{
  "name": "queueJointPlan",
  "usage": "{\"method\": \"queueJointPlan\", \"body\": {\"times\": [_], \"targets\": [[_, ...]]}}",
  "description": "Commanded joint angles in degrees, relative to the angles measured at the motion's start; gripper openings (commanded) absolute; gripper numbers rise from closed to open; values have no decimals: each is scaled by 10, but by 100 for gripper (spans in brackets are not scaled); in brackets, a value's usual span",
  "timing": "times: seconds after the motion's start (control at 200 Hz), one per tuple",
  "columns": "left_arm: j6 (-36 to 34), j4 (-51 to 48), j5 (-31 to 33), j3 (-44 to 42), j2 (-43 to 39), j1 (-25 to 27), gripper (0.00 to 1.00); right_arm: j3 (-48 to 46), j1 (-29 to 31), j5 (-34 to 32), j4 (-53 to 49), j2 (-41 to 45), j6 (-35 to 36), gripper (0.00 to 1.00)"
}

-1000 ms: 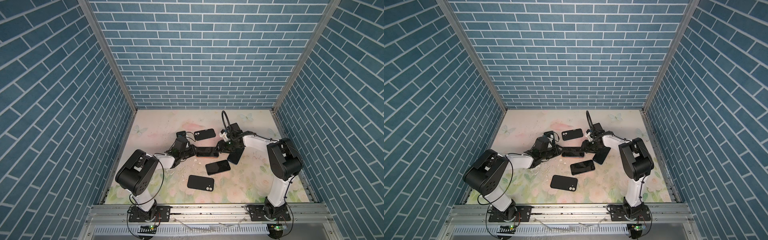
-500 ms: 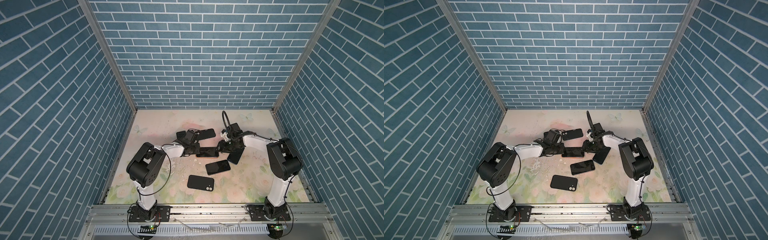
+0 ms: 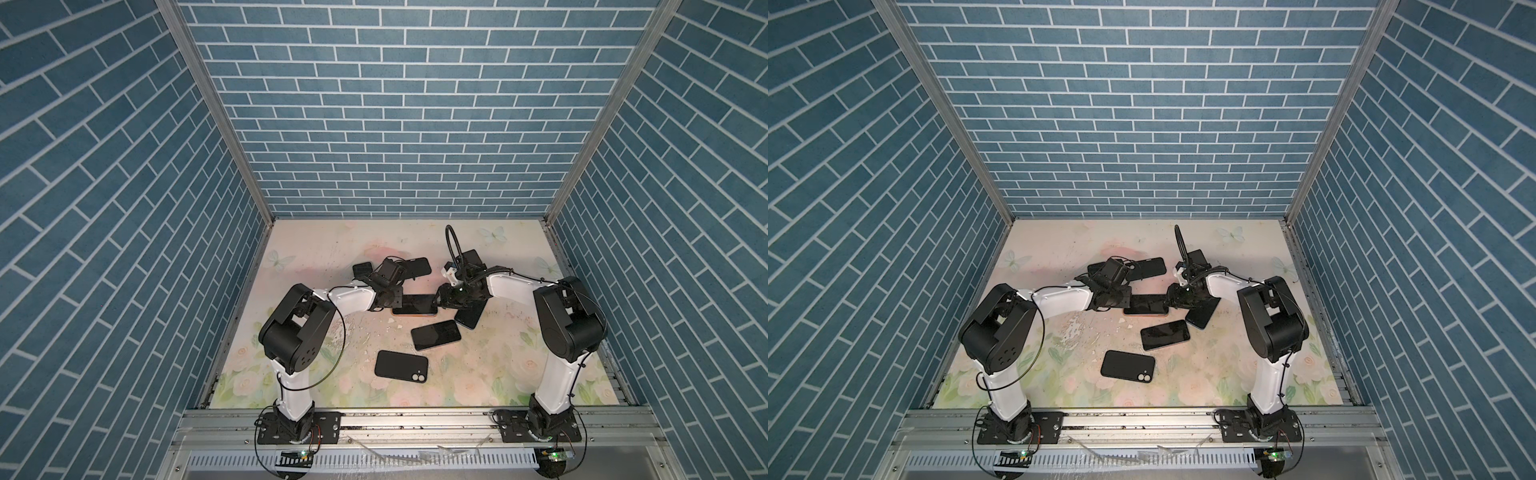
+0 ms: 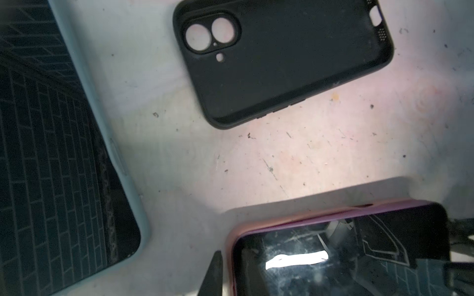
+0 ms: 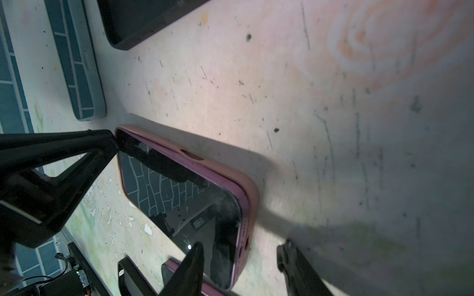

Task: Put the phone into the phone case

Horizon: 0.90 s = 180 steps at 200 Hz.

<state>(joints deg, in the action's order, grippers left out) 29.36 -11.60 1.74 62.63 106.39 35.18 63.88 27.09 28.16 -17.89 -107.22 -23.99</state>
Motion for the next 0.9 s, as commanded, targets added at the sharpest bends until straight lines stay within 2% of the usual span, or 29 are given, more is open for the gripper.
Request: {"method": "queueJointPlan", "body": {"times": [0.0,0.15,0.33,0.605,0.895], "targets": [[5,-83,5,-35,16,2,13,-14,1,-2,0,11,0,51],[28,-48,-31,-57,-1,-8,13,-14,1,17,3,5,-8,51],[42,27,-111,-86,-10,-26,14,-8,1,49,5,-12,-12,52],[63,104,-171,-122,-11,-32,15,-13,-2,130,43,-40,-15,52],[81,161,-204,-169,-41,-35,16,-40,-24,230,136,-42,-32,51]]}}
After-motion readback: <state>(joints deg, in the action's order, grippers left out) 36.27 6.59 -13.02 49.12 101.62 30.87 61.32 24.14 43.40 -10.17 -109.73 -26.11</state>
